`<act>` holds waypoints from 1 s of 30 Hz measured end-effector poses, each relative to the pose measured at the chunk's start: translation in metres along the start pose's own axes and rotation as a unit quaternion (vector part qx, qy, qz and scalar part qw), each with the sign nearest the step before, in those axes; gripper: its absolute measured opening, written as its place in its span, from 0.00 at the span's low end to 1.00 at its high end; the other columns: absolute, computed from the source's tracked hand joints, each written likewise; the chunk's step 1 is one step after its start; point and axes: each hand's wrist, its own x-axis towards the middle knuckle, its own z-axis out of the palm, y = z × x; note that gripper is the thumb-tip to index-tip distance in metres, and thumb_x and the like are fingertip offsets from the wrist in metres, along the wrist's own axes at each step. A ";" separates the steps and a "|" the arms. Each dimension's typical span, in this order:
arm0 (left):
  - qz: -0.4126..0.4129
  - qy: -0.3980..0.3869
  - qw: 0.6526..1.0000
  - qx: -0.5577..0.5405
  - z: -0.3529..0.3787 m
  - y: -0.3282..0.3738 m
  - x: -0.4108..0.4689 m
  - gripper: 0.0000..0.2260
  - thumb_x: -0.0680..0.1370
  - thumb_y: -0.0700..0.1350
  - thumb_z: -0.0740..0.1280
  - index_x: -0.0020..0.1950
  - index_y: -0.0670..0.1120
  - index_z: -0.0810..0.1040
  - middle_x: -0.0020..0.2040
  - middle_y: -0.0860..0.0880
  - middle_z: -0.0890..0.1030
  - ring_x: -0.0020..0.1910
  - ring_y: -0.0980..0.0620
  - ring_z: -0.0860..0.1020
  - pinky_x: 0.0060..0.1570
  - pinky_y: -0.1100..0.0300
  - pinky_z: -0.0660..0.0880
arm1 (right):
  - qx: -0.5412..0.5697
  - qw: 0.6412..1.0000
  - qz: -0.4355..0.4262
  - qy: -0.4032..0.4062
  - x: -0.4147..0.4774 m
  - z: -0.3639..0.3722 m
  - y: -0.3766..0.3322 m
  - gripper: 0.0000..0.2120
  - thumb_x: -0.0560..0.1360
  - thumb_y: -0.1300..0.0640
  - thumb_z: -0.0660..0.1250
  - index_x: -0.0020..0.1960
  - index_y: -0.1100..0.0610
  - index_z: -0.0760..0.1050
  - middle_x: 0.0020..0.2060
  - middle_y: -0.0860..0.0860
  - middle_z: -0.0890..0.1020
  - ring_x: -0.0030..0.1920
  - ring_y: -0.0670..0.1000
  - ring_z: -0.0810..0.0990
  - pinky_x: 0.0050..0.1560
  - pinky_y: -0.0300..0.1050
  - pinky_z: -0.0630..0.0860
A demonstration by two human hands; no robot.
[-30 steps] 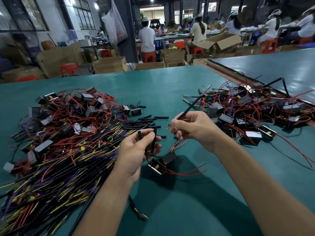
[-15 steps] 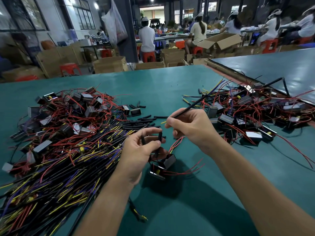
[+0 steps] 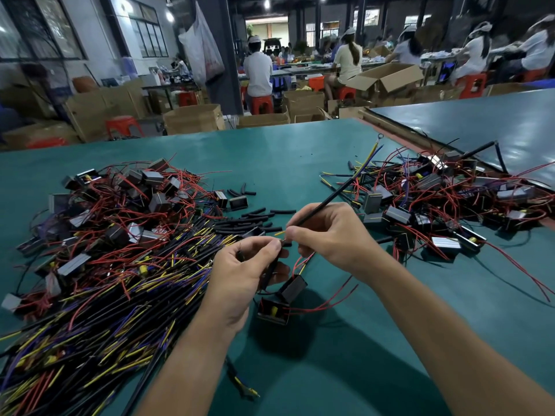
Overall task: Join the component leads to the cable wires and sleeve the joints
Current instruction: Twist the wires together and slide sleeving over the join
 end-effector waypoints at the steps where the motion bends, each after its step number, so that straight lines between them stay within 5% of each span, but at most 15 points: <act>1: 0.003 0.002 1.000 -0.002 0.000 -0.001 0.000 0.07 0.75 0.37 0.69 0.39 0.44 0.84 0.37 0.45 0.84 0.29 0.50 0.80 0.31 0.60 0.79 | -0.001 1.000 -0.001 0.001 0.000 0.001 0.001 0.04 0.73 0.70 0.71 0.41 0.64 0.79 0.28 0.55 0.80 0.25 0.49 0.75 0.29 0.40 0.74; 6: 0.023 0.023 0.999 -0.004 -0.001 -0.004 0.003 0.01 0.74 0.35 0.69 0.43 0.40 0.79 0.36 0.45 0.84 0.28 0.50 0.80 0.31 0.60 0.79 | 0.017 1.000 -0.007 -0.005 0.000 0.002 0.000 0.06 0.71 0.71 0.72 0.41 0.63 0.78 0.26 0.53 0.79 0.24 0.48 0.75 0.29 0.39 0.74; 30: 0.069 0.074 0.994 0.042 0.004 -0.007 0.006 0.05 0.68 0.36 0.76 0.42 0.40 0.83 0.35 0.43 0.84 0.35 0.47 0.80 0.33 0.62 0.78 | 0.074 0.993 0.096 0.005 0.003 0.003 0.005 0.09 0.74 0.67 0.70 0.36 0.60 0.78 0.28 0.52 0.79 0.26 0.47 0.72 0.33 0.41 0.74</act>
